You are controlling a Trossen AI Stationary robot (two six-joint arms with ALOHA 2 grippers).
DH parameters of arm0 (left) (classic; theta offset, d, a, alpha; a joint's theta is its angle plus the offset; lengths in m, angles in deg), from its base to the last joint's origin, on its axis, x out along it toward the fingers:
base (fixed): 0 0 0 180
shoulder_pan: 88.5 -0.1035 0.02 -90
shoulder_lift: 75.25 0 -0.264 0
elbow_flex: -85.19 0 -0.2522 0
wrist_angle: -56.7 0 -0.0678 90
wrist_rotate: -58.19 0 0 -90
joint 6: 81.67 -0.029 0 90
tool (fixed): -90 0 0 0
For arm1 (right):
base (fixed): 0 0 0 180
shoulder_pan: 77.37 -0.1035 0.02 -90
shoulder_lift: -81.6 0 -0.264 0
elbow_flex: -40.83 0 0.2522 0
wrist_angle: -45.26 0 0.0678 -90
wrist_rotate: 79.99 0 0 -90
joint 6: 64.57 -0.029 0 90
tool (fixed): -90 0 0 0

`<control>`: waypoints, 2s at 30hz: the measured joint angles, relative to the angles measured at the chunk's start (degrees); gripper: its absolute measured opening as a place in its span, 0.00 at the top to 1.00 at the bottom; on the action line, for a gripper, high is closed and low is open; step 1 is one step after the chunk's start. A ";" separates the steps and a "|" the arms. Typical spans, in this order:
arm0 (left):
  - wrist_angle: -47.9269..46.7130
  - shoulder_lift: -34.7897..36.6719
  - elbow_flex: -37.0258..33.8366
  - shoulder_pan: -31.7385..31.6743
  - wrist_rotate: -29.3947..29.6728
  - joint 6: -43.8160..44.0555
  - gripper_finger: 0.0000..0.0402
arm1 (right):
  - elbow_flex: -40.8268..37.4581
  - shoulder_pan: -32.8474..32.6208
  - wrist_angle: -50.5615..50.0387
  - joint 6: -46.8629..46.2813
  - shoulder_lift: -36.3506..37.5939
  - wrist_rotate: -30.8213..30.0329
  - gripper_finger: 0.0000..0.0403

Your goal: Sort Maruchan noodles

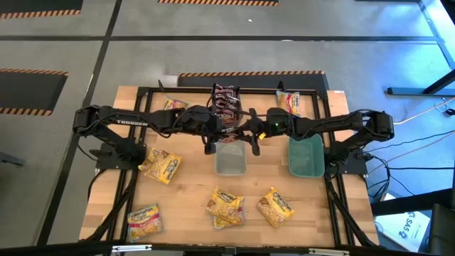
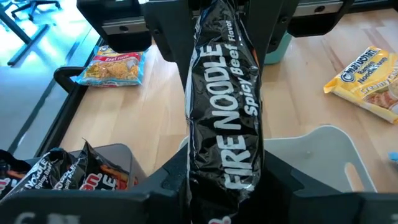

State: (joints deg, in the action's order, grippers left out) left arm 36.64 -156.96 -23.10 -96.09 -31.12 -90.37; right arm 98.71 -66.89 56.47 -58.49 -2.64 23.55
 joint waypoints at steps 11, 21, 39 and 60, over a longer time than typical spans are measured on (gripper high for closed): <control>-0.32 -0.44 0.00 -1.85 5.88 -5.09 0.72 | 0.13 0.02 -16.12 4.66 10.57 -16.34 0.31; 7.10 -6.28 -0.04 -9.56 5.80 -11.81 0.72 | 0.13 0.04 -25.62 5.00 14.59 -26.84 0.27; 5.37 -8.68 -0.02 -16.25 -5.87 -8.39 0.72 | 0.11 3.22 -24.43 7.28 12.33 -28.97 0.29; 2.69 -11.37 0.11 -16.50 -0.31 -7.95 0.72 | 0.08 8.32 -4.43 7.20 -5.31 -25.43 0.42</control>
State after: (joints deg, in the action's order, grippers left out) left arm 39.32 -168.32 -22.99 -112.59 -31.43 -98.32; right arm 98.79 -58.57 52.04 -51.29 -7.95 -1.88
